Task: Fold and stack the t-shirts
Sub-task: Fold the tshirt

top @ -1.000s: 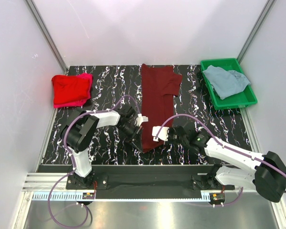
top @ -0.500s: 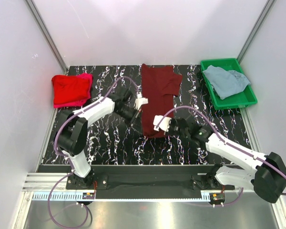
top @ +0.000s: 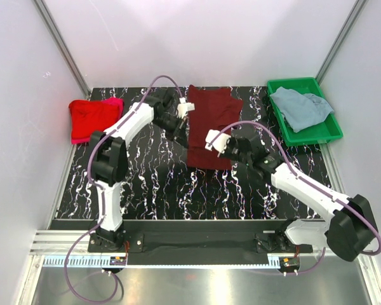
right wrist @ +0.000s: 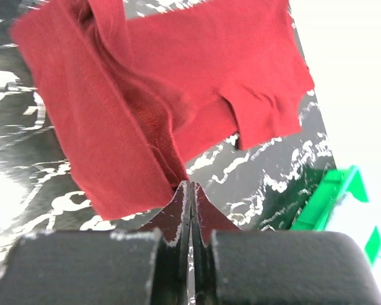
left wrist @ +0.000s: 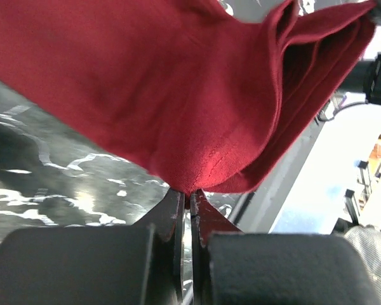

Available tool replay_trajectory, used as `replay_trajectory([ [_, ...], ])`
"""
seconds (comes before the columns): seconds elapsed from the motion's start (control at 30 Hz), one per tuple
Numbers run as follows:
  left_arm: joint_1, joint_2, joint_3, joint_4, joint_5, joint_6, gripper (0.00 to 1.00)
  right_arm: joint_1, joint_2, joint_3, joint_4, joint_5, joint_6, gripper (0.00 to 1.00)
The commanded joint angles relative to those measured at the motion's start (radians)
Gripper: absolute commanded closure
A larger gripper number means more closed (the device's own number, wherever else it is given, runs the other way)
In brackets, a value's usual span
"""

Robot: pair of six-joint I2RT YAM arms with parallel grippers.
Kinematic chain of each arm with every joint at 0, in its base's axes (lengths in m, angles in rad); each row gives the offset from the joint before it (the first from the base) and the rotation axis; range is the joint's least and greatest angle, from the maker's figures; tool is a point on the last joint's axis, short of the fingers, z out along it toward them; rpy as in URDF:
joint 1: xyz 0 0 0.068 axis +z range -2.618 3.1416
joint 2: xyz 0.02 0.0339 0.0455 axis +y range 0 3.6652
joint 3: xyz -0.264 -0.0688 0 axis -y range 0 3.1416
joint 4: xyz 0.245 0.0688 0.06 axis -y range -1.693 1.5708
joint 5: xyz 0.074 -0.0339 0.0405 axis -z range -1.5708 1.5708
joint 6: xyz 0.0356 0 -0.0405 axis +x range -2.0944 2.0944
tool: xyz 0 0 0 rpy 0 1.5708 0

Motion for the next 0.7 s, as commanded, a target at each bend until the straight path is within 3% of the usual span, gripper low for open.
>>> replay_trajectory([
  [0.0,0.029,0.061,0.129,-0.08,-0.021,0.046,1.0,-0.049,0.039,0.056,0.078,0.018,-0.017,1.0],
  [0.67,0.061,0.389,0.581,-0.065,-0.104,0.025,1.0,-0.212,0.511,0.396,0.193,-0.064,0.023,1.0],
])
